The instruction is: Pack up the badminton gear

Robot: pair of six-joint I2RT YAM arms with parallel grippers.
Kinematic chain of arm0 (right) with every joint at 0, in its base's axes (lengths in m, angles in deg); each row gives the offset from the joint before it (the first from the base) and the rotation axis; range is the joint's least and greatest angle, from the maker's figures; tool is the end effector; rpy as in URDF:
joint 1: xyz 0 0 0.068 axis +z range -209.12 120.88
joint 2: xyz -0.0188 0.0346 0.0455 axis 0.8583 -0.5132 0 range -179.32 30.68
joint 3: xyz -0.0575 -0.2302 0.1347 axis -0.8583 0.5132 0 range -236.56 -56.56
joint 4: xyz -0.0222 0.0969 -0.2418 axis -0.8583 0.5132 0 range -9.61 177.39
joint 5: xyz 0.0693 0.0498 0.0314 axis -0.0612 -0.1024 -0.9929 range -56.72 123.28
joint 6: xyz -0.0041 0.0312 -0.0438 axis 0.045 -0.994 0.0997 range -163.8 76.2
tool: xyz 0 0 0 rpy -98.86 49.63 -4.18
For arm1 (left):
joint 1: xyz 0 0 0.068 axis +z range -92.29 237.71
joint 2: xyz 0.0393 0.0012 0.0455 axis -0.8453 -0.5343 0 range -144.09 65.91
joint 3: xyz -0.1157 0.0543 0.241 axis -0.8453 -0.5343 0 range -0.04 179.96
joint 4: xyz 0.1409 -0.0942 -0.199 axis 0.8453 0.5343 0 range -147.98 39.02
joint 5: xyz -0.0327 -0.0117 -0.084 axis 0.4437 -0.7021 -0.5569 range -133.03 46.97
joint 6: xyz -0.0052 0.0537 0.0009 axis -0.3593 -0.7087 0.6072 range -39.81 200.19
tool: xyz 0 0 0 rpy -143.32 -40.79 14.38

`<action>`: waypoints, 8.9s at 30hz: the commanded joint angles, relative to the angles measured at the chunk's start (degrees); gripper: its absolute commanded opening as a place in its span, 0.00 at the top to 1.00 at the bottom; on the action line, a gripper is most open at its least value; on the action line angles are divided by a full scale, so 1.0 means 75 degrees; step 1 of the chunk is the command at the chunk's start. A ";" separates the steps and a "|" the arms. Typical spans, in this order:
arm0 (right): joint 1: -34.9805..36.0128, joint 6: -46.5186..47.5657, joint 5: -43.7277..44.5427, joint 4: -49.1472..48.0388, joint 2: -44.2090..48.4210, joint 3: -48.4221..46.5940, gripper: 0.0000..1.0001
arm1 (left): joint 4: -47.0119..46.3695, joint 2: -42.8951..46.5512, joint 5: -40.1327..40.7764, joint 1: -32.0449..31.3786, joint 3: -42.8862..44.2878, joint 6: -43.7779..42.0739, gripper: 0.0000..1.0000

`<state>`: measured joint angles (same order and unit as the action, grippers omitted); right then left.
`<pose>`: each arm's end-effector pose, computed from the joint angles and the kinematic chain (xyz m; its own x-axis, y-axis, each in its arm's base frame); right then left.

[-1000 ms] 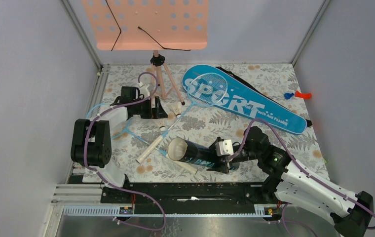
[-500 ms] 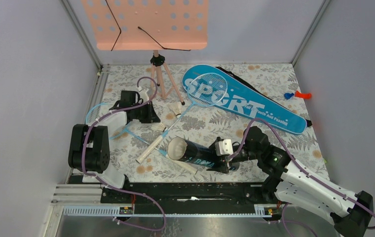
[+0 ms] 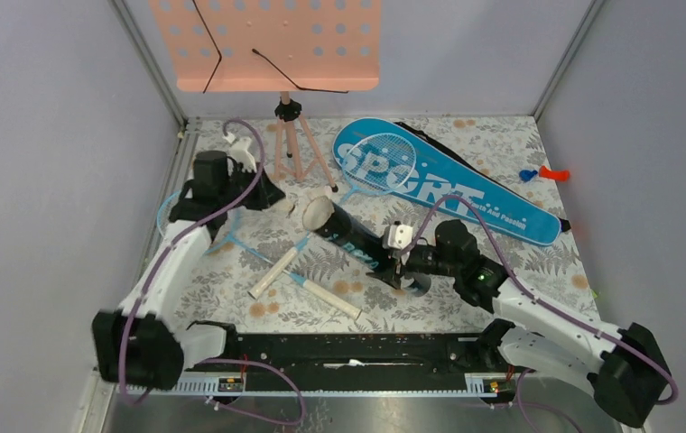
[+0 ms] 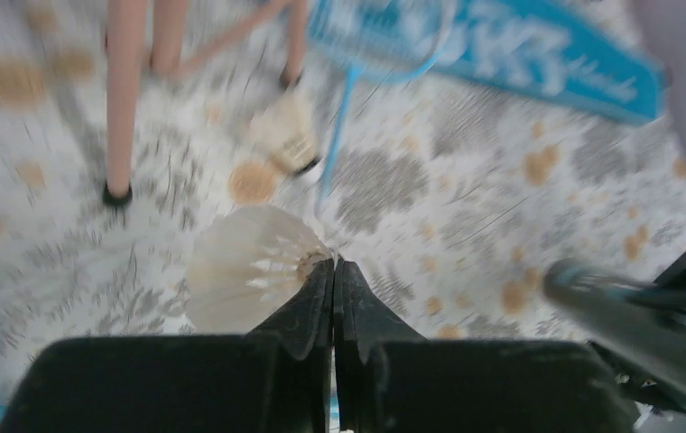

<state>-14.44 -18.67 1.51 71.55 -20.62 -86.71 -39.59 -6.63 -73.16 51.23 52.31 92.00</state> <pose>0.1340 0.1588 0.2649 0.2720 -0.2389 -0.9322 -0.9367 0.1560 -0.3133 0.2696 -0.0487 0.2718 -0.7062 -0.0980 -0.7012 0.3504 0.8122 -0.4664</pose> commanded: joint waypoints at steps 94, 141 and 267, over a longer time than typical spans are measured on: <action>-0.0632 -0.0596 0.0482 -0.3646 0.0087 0.0729 0.87 | 0.4439 -0.0096 0.2689 -0.6952 0.7456 -0.0912 0.70; -0.0700 -0.1287 0.2830 -0.2958 0.1375 0.0949 0.83 | -0.3687 -0.3465 0.4718 -0.2553 0.1048 0.2044 0.01; -0.0698 -0.0025 -0.0965 -0.1922 0.0235 0.0198 0.81 | 0.4304 0.1343 0.4335 -0.6242 0.4566 0.2081 0.01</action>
<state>-19.44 -20.31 -2.97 59.40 -19.64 -82.03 -12.07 6.16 -40.41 4.63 85.30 106.36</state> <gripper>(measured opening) 0.737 0.989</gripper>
